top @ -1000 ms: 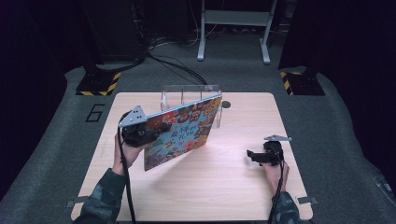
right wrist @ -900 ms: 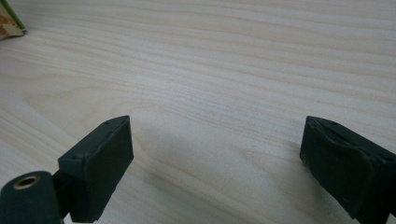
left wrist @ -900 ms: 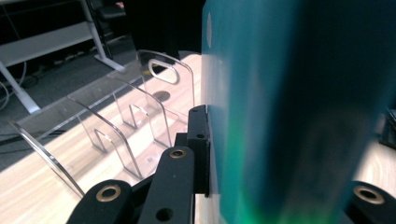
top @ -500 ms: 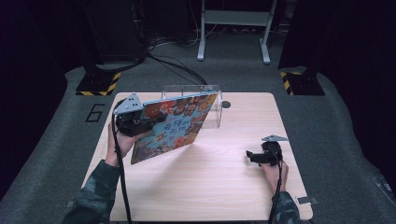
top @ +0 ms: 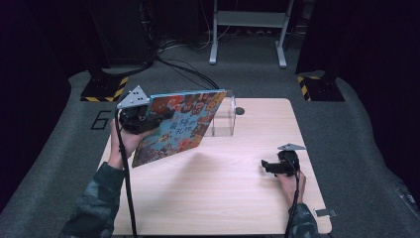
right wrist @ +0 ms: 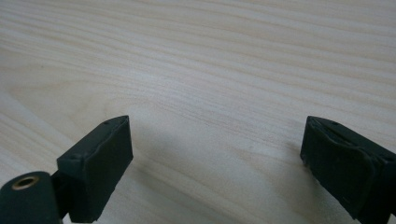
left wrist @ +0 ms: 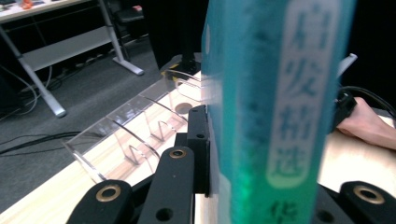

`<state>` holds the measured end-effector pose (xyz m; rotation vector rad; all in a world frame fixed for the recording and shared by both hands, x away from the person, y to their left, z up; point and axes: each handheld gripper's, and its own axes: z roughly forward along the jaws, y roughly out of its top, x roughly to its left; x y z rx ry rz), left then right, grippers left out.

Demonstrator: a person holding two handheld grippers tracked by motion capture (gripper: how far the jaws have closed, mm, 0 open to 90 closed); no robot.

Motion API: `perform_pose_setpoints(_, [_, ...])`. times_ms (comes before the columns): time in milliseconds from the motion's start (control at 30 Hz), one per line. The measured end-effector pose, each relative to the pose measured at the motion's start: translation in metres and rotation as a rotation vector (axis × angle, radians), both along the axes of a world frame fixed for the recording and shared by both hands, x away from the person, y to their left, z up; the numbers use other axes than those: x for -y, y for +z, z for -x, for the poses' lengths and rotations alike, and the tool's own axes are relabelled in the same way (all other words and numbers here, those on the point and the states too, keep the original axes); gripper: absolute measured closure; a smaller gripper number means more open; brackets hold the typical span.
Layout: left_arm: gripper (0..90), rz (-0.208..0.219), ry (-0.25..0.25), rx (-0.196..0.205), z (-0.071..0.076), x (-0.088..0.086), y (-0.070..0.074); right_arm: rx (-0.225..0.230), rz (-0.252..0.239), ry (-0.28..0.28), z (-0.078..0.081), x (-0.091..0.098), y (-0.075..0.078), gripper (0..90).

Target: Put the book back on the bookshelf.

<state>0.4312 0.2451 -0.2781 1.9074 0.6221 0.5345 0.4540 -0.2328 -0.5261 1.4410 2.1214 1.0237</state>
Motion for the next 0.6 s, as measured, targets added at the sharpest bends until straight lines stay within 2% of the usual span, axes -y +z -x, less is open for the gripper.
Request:
perform_pose_setpoints(200, [81.4, -0.007, 0.038, 0.004, -0.007, -0.001, 0.007, 0.000, 0.013, -0.003, 0.000, -0.001, 0.000, 8.1])
perform_pose_setpoints(233, [81.3, 0.005, 0.043, 0.004, -0.009, -0.001, 0.007, 0.001, 0.015, -0.001, 0.000, -0.001, 0.000, 8.1])
perform_pose_setpoints(600, [81.3, 0.031, 0.092, -0.005, -0.024, 0.002, 0.015, 0.000, 0.023, 0.001, 0.000, -0.002, 0.000, 8.1])
